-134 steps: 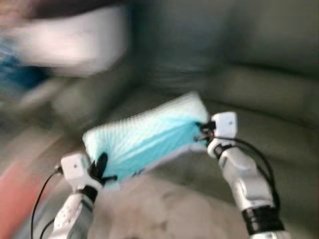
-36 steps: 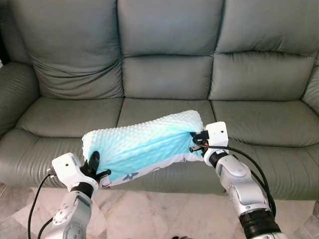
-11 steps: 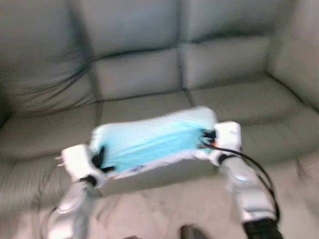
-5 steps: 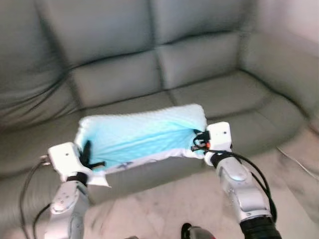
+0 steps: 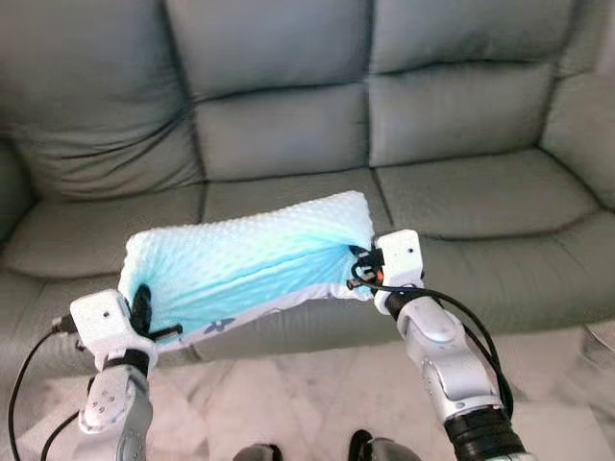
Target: Move the pillow to the sofa
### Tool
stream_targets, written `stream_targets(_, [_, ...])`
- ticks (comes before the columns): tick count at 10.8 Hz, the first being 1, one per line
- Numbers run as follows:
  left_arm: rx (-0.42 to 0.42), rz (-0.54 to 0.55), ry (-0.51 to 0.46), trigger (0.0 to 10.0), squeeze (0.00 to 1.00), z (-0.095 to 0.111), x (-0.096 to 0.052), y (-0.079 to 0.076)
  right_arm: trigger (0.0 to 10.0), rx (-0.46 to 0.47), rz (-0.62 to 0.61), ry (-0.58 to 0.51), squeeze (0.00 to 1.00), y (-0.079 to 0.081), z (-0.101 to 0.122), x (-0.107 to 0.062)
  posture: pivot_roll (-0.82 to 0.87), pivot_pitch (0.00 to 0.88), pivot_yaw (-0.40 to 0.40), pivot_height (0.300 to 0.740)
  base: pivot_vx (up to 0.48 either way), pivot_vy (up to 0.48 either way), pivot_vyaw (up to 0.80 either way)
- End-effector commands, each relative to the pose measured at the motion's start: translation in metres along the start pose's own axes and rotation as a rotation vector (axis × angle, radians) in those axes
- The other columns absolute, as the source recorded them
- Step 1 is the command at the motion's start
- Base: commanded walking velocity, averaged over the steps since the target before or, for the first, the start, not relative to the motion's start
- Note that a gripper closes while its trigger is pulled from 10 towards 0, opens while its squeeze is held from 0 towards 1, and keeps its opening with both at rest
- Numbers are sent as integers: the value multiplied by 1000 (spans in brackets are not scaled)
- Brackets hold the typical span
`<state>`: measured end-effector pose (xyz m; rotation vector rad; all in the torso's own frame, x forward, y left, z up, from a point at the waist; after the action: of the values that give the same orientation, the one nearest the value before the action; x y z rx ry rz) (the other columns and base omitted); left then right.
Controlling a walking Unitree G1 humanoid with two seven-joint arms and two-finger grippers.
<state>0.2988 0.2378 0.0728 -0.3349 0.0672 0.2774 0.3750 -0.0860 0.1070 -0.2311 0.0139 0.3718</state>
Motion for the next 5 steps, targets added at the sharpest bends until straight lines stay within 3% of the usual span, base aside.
stream_targets(1, [38,47,-31,10000,0,8,-1,12,10000,-3,-29,-8,0,-9,1,-1,-146,181,85,740,0,0,0])
stream_targets(5, [46,37,-51,10000,0,14,7,7,10000,-23,-7,-19,0,-7,-1,-10,-163,178,95,740,0,0,0])
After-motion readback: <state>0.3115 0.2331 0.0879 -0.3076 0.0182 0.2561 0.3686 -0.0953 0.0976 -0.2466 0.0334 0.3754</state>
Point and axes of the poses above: a point about 5 cm out from each wrist's last joint towards the gripper, its own x axis pointing out of the wrist towards the gripper, its own z axis along the axis of the wrist's last joint, y = z × x, the point moved 6 cm from there along x, pointing out of the wrist towards the gripper, and after that the axes turned 10 degrees about -x, right-handed, at the moved point
